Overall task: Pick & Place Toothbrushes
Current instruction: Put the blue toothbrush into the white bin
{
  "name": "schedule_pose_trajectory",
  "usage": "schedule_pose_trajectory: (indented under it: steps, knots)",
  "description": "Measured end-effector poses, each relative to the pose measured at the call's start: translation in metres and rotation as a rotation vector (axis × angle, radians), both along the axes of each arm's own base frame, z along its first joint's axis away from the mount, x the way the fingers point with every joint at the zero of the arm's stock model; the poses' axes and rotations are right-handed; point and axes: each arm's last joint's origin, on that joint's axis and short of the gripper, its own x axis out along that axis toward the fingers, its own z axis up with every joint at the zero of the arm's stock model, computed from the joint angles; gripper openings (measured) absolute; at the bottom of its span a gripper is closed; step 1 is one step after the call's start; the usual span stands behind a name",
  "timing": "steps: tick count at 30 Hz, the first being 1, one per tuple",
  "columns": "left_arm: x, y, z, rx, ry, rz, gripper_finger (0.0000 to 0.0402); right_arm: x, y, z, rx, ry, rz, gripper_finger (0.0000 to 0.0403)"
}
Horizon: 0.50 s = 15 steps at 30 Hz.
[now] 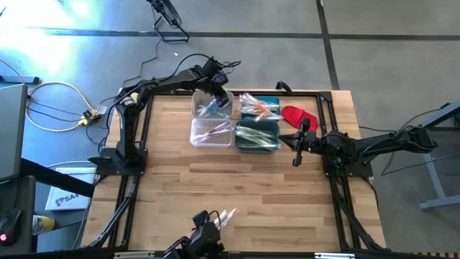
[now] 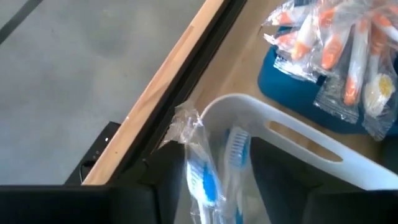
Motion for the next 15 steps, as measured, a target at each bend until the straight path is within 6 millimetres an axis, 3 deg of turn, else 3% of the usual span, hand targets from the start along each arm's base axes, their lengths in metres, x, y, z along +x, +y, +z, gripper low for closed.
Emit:
schedule_pose_trajectory:
  steps: [5,15]
  knots:
    - [0.001,0.001,0.003,0.01,-0.013,0.001,0.0203,0.0,0.0,0.0,0.0,0.0,0.0,0.0004]
    - [0.002,0.0,0.024,-0.059,-0.019,0.028,0.0207,0.0,0.0,0.0,0.0,0.0,0.0,0.0004]
